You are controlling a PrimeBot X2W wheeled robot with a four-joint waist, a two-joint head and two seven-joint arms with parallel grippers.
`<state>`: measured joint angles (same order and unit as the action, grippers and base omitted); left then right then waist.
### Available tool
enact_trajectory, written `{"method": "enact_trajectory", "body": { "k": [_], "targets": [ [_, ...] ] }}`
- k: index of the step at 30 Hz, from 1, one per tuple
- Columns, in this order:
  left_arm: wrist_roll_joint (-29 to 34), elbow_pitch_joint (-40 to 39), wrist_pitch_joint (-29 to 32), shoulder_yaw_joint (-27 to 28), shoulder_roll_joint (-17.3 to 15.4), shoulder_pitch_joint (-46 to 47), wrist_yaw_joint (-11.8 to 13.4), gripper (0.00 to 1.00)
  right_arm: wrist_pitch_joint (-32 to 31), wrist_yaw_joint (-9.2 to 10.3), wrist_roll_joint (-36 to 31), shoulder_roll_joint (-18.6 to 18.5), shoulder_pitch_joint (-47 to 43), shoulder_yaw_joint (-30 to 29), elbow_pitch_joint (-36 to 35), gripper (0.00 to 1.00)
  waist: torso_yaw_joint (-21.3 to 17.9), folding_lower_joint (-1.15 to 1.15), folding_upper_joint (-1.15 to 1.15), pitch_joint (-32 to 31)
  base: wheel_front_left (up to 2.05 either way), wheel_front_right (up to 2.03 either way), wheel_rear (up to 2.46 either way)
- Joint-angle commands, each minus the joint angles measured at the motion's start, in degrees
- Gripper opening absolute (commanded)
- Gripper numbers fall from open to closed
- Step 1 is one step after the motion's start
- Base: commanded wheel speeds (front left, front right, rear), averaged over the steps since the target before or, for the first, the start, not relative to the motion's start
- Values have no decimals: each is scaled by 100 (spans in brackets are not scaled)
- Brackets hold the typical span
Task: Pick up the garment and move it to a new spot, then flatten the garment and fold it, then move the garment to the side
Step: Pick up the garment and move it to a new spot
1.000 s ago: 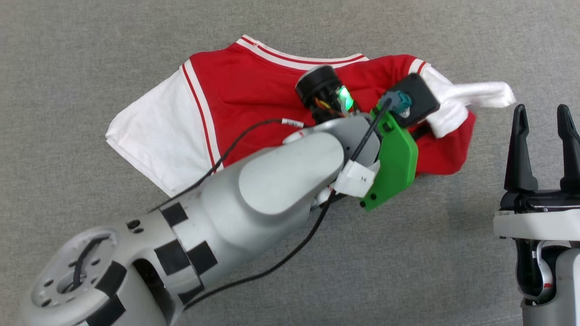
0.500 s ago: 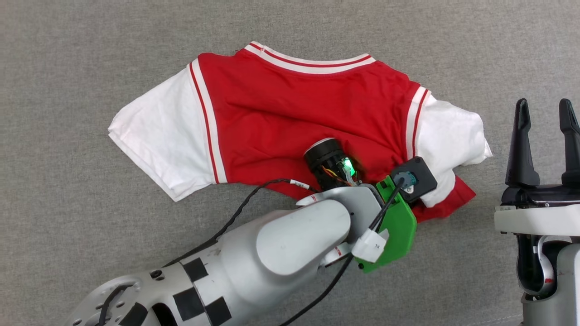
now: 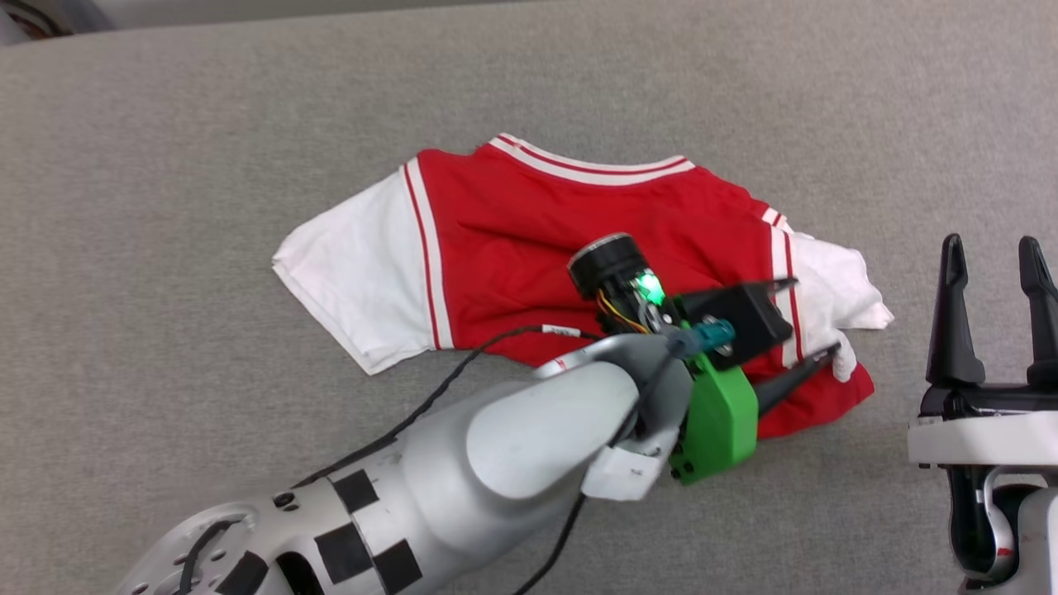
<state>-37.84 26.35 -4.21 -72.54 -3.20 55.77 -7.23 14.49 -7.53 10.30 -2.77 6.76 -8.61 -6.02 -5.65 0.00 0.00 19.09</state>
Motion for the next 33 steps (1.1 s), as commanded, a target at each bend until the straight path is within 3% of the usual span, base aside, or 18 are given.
{"method": "enact_trajectory", "body": {
  "k": [1,6,11,20,25,33],
  "targets": [
    [1,65,-201,116,-37,-59,83,100,51,4,-43,-10,-103,-23,15,100,294,0,0,-425,0,0,0],
    [-54,179,-822,587,-257,-228,512,100,51,4,-79,-10,-295,-51,40,100,468,0,0,-723,0,0,0],
    [-51,113,-1053,1174,-558,-519,942,100,51,4,-102,-10,-431,-48,46,100,608,0,0,-890,0,0,0],
    [791,-954,-1077,2989,-1197,-1666,1644,100,51,4,-141,-10,-520,-11,51,100,772,0,0,-1032,0,0,0],
    [1340,-1366,-1077,3897,-1377,-2559,1779,100,51,4,-152,-10,-568,35,53,100,810,0,0,-1109,0,0,0],
    [1884,-1916,-1078,5384,-1116,-3951,1763,100,51,4,-158,-10,-662,114,37,100,824,0,0,-1206,0,0,0]
  ]
}}
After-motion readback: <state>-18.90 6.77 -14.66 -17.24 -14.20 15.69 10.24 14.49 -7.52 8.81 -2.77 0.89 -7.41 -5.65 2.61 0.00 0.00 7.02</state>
